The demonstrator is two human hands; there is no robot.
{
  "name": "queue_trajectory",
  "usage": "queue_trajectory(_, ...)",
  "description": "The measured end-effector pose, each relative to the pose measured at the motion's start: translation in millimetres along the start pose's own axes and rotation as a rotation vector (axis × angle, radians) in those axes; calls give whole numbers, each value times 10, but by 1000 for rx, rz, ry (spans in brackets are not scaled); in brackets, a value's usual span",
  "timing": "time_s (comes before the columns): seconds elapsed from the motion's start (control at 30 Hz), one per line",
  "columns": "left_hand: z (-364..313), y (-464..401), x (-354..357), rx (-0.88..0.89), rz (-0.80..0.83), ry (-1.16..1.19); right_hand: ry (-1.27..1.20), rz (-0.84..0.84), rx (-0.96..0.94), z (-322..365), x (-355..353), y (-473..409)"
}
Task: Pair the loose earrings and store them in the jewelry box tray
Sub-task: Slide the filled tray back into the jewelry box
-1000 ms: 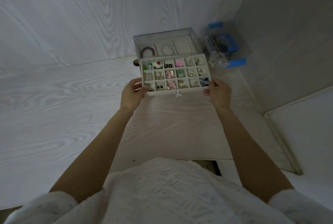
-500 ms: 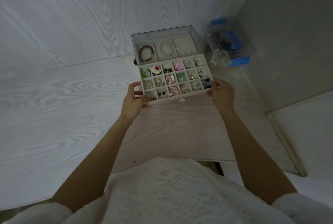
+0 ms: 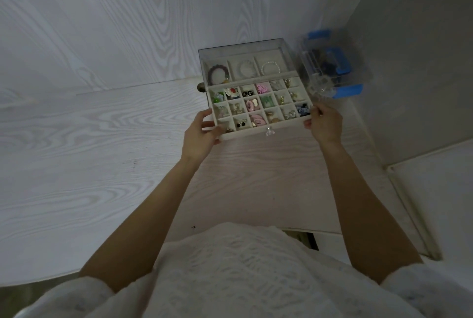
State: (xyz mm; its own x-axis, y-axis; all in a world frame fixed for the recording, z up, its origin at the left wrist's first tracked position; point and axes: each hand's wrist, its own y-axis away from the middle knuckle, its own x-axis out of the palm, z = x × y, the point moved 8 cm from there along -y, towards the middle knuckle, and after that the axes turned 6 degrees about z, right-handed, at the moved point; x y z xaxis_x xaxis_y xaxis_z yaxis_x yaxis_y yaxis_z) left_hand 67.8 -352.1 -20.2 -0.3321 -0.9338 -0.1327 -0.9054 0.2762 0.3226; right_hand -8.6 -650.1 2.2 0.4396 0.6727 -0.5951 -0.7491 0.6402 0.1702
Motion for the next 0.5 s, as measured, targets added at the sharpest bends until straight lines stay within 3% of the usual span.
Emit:
queue_trajectory(0.27,-126,-323,-70,25,1,-77,-173,51,1,191,230,-19)
queue_trajectory(0.5,-325,-632,-143,189,-128,-494,-511,121,133,352,513,-80)
